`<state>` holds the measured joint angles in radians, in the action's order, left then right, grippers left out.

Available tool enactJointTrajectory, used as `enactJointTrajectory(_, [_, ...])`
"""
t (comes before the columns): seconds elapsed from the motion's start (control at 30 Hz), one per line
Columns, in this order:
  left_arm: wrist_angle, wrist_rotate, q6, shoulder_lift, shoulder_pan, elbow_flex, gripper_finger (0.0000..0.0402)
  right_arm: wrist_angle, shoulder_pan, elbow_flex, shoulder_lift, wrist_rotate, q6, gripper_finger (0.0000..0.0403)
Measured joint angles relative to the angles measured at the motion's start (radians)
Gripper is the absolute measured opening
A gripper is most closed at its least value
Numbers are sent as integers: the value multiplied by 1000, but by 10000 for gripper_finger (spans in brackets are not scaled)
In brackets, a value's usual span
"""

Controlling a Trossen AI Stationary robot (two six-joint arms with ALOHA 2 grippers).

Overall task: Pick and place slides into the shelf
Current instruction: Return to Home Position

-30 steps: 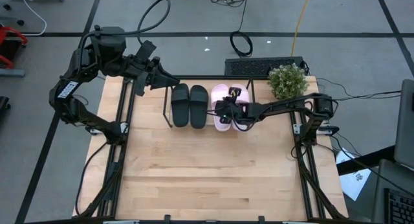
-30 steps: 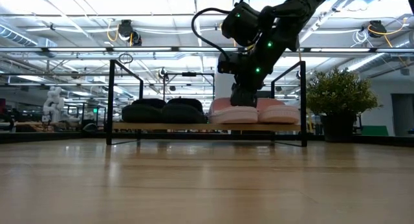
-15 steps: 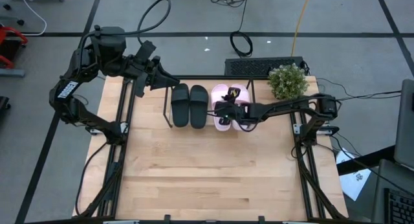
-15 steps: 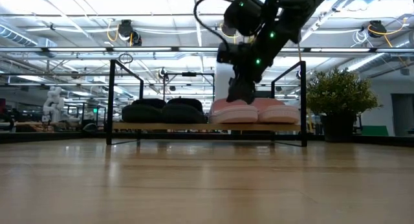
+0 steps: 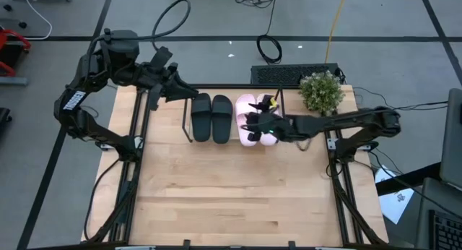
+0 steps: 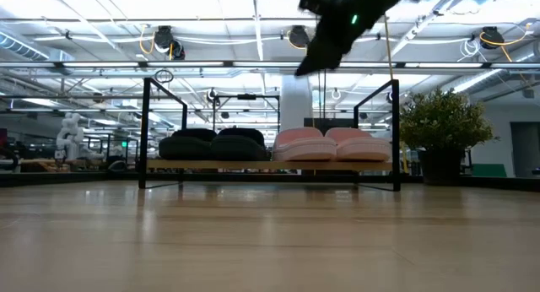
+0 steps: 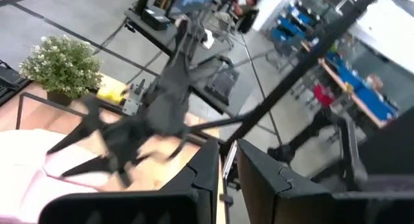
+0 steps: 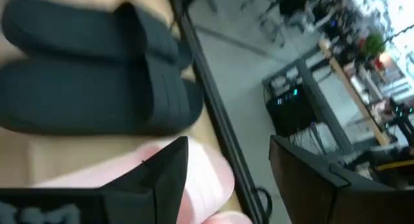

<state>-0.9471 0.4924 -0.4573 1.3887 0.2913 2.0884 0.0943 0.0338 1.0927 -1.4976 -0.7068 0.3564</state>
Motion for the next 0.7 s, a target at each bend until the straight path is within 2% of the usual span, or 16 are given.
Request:
enactJointTrajectory(0.13, [-82,16,80,-46,0,0,51,-6,-97,0,134,-110,-4,198])
enactJointTrajectory(0.27, [-211,-15,186,-111,-21,1,51,-16,-218,0,306,-212,-69,170])
enactJointTrajectory(0.4, [-367,-123,213,-180,-62,1,51,-14,-339,0,483,-188,-199,118])
enactJointTrajectory(0.57, [-477,-223,178,-266,-145,1,51,-6,-477,0,640,-135,-247,25])
enactJointTrajectory(0.63, [-480,-235,191,-300,-173,-10,51,0,-527,0,678,-130,-241,8])
enactJointTrajectory(0.7, [-484,-233,203,-345,-200,-33,51,0,-568,0,702,-131,-256,10])
